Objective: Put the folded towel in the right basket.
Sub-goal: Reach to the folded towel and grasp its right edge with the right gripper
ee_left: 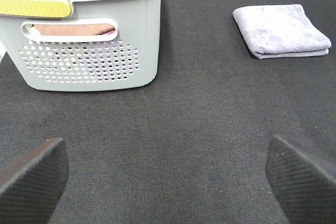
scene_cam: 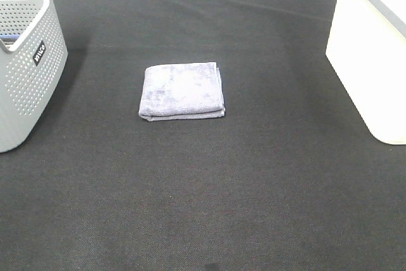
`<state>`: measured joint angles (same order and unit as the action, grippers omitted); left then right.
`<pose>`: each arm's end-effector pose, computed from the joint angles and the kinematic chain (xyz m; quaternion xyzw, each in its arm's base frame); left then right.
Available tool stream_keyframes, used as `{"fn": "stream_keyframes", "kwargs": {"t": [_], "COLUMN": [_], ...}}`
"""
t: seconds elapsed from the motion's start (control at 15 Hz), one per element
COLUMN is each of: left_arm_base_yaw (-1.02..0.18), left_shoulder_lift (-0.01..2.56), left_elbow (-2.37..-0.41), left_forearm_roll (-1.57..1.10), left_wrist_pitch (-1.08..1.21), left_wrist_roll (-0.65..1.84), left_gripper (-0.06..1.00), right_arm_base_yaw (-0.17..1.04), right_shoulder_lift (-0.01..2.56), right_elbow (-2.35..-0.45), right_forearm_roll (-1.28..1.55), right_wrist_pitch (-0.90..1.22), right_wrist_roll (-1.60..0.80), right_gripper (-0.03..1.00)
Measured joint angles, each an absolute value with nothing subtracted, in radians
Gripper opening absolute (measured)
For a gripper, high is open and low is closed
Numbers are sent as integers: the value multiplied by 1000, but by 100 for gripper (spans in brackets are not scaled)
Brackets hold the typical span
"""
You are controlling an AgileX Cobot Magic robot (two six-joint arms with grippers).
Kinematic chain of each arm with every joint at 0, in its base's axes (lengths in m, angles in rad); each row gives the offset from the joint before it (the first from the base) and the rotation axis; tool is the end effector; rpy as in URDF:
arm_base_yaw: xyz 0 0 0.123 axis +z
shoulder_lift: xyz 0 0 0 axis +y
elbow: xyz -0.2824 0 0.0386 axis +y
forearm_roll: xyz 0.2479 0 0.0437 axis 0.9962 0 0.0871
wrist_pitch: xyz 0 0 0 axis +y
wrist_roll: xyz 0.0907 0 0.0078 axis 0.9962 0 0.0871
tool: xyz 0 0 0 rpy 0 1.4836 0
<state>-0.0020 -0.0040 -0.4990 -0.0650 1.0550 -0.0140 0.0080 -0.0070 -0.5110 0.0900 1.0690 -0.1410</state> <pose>-0.0052 -0.0051 0.2775 -0.0039 0.8505 -0.0367 0.5247 -0.0078 0.0071 0.2798 -0.0656 0.8473 0.0099 0.5270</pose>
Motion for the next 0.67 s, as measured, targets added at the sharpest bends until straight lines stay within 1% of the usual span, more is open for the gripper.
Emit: {"fn": "stream_keyframes", "kwargs": {"t": [0.67], "left_arm_base_yaw": [-2], "left_shoulder_lift": [-4], "left_elbow": [-499], "left_forearm_roll": [-65], "left_wrist_pitch": [1055], "left_wrist_roll": [-14], "left_gripper": [97], "right_arm_base_yaw": [8], "right_shoulder_lift": [-7], "right_elbow": [-511], "right_forearm_roll": [90], "right_wrist_pitch": [1069], "right_wrist_roll": [-141], "right_gripper": [74]}}
